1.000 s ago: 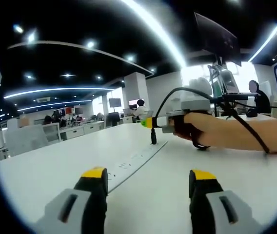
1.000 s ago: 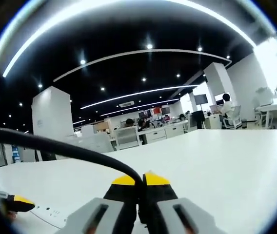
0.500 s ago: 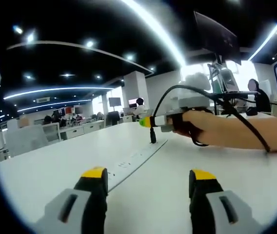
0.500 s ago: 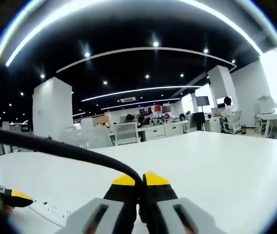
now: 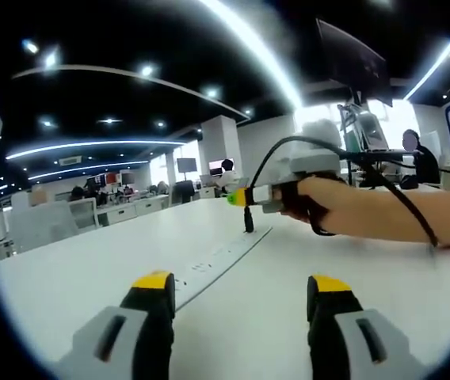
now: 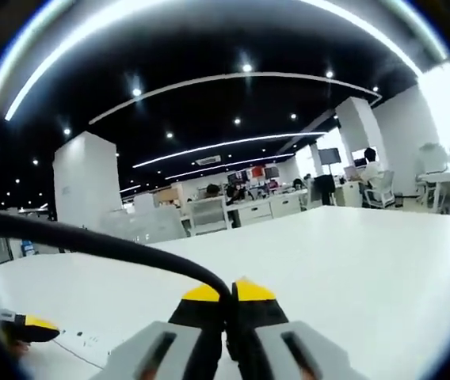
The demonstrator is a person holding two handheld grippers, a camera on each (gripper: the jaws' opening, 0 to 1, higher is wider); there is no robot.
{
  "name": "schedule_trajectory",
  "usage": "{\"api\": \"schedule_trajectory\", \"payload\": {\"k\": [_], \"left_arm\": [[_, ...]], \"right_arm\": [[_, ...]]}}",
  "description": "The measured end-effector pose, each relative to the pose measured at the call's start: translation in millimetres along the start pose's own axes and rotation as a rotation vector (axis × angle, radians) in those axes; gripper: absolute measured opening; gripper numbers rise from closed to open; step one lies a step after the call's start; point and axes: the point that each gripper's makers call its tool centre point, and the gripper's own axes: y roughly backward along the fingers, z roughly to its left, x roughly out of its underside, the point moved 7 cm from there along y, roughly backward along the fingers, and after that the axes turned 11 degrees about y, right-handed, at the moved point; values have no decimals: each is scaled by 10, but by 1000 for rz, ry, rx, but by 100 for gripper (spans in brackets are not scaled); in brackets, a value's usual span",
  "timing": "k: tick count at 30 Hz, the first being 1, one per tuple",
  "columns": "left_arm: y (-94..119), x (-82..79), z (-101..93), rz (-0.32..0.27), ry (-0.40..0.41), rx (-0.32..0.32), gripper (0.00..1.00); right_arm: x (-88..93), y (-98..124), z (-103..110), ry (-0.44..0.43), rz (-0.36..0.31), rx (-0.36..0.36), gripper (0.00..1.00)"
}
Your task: Locate the USB plug end of the data cable currently connected to the USB port on the desk. Grip the plug, withdraw it from the port, and place it onto the desktop.
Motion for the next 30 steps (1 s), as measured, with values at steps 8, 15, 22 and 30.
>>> {"api": "schedule_trajectory", "payload": {"k": [8,15,22,30], "left_arm": [[5,4,0,0,5,-1,68],[0,6,3,0,5,-1,68],[0,9,0,2,3,-1,68],[2,14,-3,6,3,-1,68]], "right_arm": [[41,42,-110,-131,-4,4,5],[67,73,-135,-150,-13,2,5],[67,90,-118,-50,0,2,5],[112,126,-274,-216,0,-13,5]]}}
